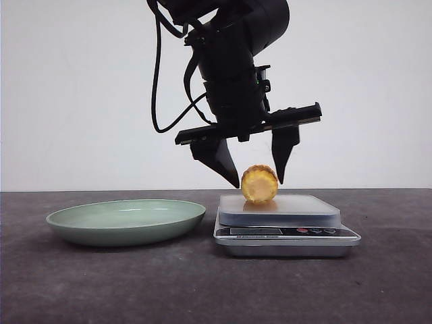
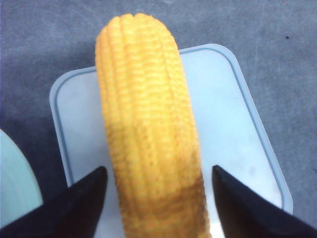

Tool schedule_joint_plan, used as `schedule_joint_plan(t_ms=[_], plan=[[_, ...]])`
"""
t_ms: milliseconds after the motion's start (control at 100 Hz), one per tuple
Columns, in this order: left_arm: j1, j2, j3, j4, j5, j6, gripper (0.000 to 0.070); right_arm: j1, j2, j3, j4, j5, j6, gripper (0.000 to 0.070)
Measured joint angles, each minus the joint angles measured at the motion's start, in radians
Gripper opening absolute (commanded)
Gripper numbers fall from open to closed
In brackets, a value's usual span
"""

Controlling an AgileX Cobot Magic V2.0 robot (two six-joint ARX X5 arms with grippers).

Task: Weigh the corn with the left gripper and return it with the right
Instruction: 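Carry the corn with the left gripper onto the scale and release, then lift the left gripper away from the corn on the scale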

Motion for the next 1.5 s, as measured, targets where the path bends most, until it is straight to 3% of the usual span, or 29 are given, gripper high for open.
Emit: schedule_joint_plan(t_ms=[340,550,710,830,960,1060,1210,1350,1500], plan=[[-0.018,-0.037,0.027,-0.055,-0.008,0.061,0.0435,0.000,0.000,0.000,-0.005,0.000,0.000,0.0609],[-0.014,-0.311,0.030,-0.090,-0.058,0.181,0.0435,0.000,0.000,0.000,-0.005,0.000,0.000,0.0609],[0.021,-0.562,0.047,-0.239,-0.098,0.266,0.0435,0.000,0.000,0.000,-0.005,-0.019,0.000,0.0609],[0.041,-0.727,0.045,-0.412,-0.189,0.276,0.0434,0.014,0.007,0.000,-0.005,-0.019,0.000,0.0609],[0.035,-0.949,0.043,-0.504,-0.271,0.284,0.0433,0.040,0.043,0.000,0.001,-0.029,0.000,0.0609],[0.036,-1.128,0.043,-0.578,-0.341,0.282,0.0432,0.060,0.079,0.000,0.012,-0.045,0.000,0.0609],[0.036,-1.357,0.051,-0.798,-0.476,0.233,0.0434,0.088,0.128,0.000,0.037,-0.045,0.000,0.0609],[0.042,-1.489,0.044,-0.989,-0.476,0.128,0.0434,0.121,0.169,0.000,0.078,-0.045,0.000,0.0609],[0.102,-1.596,0.008,-0.995,-0.394,0.016,0.0433,0.166,0.248,0.001,0.142,-0.045,0.000,0.0609]])
